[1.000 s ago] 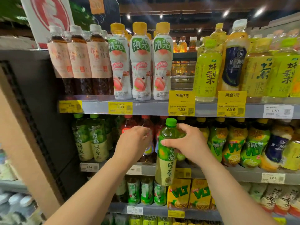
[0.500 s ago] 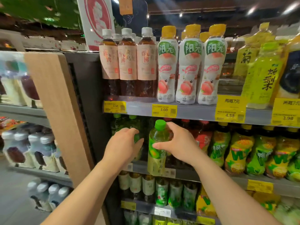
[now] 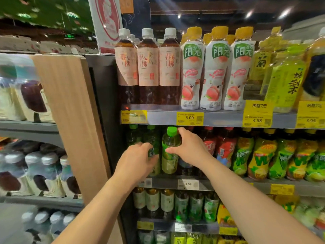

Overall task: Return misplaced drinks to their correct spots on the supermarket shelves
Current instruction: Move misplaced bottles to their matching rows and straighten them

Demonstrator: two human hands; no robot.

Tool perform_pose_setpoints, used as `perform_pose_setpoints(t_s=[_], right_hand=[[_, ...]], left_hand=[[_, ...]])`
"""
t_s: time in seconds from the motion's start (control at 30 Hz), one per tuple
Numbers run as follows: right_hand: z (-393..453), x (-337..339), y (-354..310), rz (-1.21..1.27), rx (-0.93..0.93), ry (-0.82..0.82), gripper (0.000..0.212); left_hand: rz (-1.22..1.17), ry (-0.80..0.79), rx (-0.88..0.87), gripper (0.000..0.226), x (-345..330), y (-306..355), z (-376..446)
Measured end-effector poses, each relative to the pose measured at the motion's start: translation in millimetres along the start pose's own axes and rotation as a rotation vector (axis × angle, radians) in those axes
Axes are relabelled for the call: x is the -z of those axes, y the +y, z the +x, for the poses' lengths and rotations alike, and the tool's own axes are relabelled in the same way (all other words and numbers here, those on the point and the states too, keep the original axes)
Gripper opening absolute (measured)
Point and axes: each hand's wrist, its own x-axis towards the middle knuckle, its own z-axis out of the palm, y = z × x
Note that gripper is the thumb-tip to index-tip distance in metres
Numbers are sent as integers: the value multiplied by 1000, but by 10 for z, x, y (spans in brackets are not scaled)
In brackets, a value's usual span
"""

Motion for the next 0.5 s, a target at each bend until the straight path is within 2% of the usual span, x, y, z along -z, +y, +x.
perform_pose_setpoints(t_s=[0.2, 0.33, 0.5], right_hand=[[145, -51, -78, -116, -105, -87, 47], [208, -33, -148, -144, -142, -124, 46], [170, -163, -201, -169, -160, -51, 39]], left_hand=[[-18, -51, -50, 45, 8, -70, 22], [-23, -89, -87, 47, -2, -93, 41], [-30, -109, -138, 42, -41, -106, 24]])
